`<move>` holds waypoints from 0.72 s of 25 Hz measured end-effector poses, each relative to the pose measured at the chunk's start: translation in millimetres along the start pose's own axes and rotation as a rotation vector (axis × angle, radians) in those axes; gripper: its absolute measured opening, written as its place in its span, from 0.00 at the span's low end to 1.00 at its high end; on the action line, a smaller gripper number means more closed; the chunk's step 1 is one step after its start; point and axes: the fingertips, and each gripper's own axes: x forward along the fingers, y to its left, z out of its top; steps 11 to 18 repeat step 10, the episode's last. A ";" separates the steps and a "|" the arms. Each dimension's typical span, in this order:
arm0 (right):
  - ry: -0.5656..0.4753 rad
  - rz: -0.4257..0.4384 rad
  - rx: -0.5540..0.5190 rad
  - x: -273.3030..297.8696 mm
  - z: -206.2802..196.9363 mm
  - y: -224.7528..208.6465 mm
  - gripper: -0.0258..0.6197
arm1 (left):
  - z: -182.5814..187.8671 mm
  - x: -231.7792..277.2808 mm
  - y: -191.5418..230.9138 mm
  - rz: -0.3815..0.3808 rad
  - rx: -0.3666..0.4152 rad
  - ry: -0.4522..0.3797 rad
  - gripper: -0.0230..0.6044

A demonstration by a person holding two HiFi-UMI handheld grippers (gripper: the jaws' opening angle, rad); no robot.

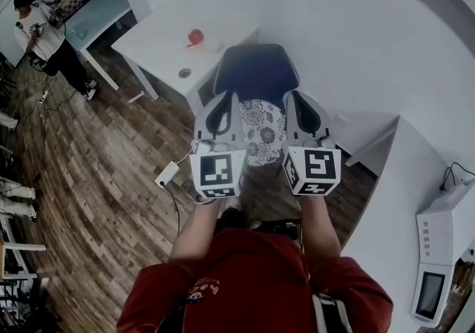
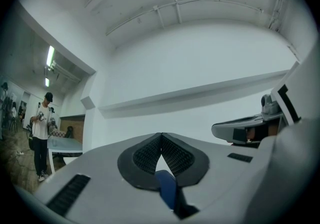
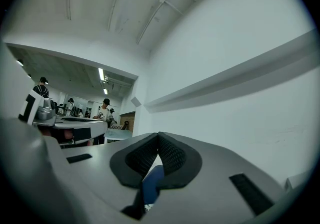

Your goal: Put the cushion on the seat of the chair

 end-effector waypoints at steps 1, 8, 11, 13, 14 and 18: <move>0.003 -0.001 0.002 0.3 -1.7 -1.1 0.08 | -0.2 0.9 -0.7 -0.001 0.003 0.001 0.08; 0.014 -0.020 0.015 -0.9 -6.9 -10.9 0.08 | -1.8 2.2 -0.6 0.014 0.010 0.009 0.08; 0.015 -0.027 0.019 -0.6 -6.9 -14.2 0.08 | -3.0 3.4 0.4 0.016 0.008 0.013 0.08; 0.015 -0.027 0.019 -0.6 -6.9 -14.2 0.08 | -3.0 3.4 0.4 0.016 0.008 0.013 0.08; 0.015 -0.027 0.019 -0.6 -6.9 -14.2 0.08 | -3.0 3.4 0.4 0.016 0.008 0.013 0.08; 0.015 -0.027 0.019 -0.6 -6.9 -14.2 0.08 | -3.0 3.4 0.4 0.016 0.008 0.013 0.08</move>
